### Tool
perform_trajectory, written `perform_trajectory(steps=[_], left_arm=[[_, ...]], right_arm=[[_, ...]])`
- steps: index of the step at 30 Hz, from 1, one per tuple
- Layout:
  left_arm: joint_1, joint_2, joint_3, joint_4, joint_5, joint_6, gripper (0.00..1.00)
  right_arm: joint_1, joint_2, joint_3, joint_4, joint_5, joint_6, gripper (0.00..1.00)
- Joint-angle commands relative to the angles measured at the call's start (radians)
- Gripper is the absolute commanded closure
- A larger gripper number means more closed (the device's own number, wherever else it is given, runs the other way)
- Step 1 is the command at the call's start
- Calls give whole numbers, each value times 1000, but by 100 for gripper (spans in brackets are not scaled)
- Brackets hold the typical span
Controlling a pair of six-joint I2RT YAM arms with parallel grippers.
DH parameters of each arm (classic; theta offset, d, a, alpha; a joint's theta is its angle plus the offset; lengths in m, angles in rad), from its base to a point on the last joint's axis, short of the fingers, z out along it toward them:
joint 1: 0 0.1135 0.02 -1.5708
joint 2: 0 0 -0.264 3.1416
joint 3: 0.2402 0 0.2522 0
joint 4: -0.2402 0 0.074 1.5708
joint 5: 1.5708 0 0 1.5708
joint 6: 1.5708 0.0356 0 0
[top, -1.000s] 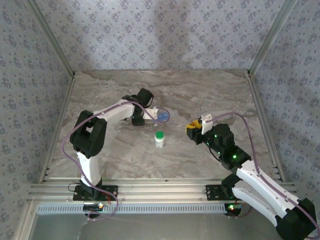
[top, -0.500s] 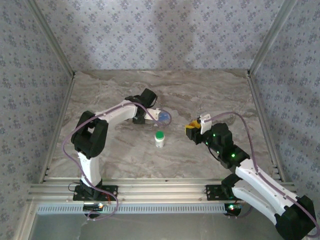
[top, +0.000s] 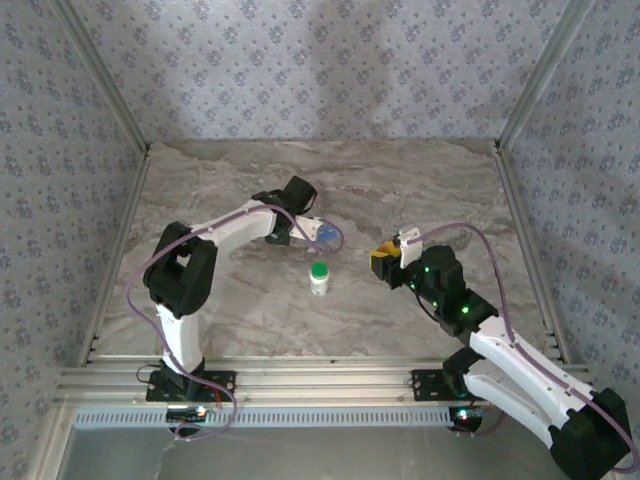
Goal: Sort the pills into containers
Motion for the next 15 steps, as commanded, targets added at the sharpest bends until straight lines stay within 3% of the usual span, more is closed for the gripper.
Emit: perform_trajectory(steps=[1,15], left_arm=[[-5,3,17,-5,-13,17,77],[-23,15,-22,19,-31,45,77]], right_arm=[[6,6,7,20,-4,-8,87],[7,22,11,23,1,-11,87]])
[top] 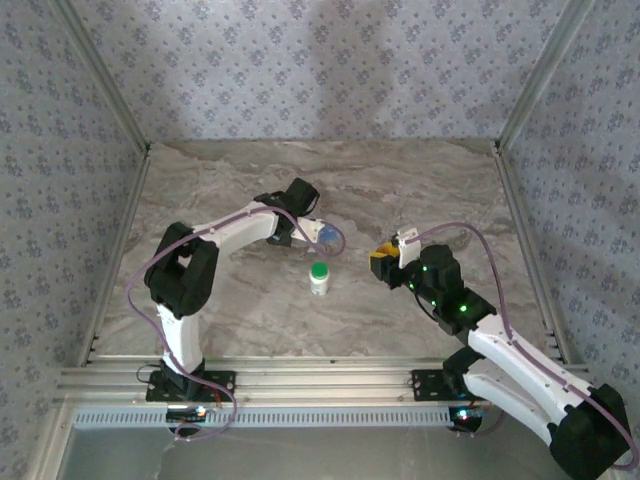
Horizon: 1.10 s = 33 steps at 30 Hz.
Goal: Sort the pills into containers
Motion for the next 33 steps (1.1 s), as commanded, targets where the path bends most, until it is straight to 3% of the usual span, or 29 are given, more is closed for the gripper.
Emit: perform_trajectory(steps=[1,33], left_arm=[[-10,16,-12,1,-27,33,77],[10,3,-2,12,-42,27,78]], right_arm=[[7,1,11,22,2,-11,87],[6,19,17,10,10,-20,87]])
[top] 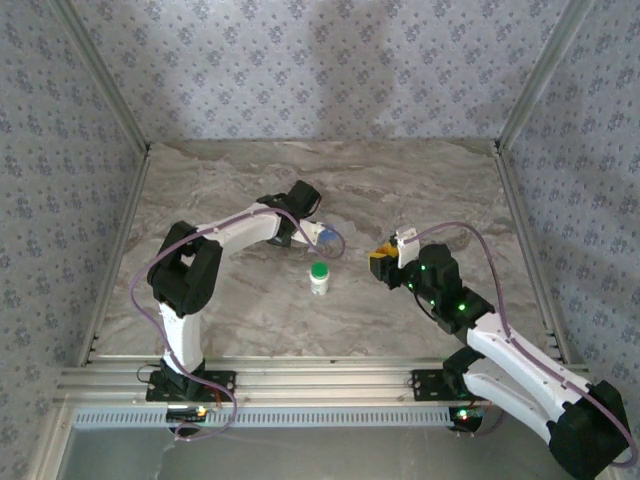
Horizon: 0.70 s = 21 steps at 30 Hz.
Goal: Sort the pills into containers
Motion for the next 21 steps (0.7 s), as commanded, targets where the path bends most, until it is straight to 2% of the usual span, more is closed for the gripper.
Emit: perform_trajectory(steps=[1,12,21], left_arm=[[16,-16,0,0,4,-6,78],[53,-50,-40,10,14,1,78],[39,-58,-23,0,6,5,78]], right_arm=[[6,0,15,12,10,-20,87],[6,10,16,14,9,-19,87],[7,7,14,14,6,-18,87]])
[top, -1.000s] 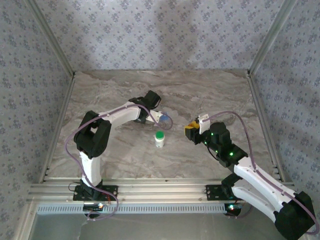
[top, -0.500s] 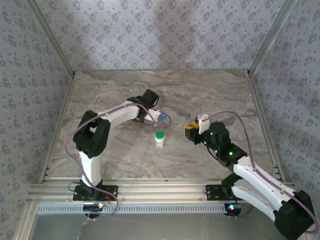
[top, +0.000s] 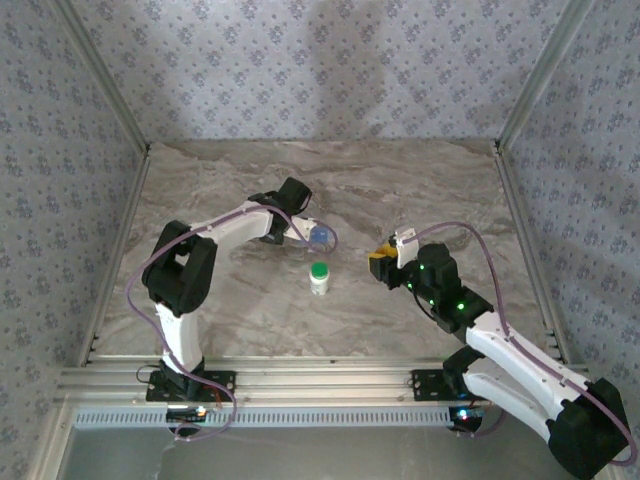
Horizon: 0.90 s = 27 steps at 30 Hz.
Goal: Sort the pills into containers
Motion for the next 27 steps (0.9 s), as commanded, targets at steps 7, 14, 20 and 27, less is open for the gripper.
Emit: perform_trajectory(steps=[7,14,20,27], left_arm=[[-19,-52,16,-34,-3,13,77],[-26,-49,48,-57,-32,39,77],[-36,-42,54,-60,-68,93,77],[-53,-4,63,-54,-102,125,77]], right_arm=[[6,-14,8,25,2,-8,87],[8,-12,6,29,-8,-2,87],[10,-13,6,31,-9,-2,87],[10,-17,3,33,-13,1,87]])
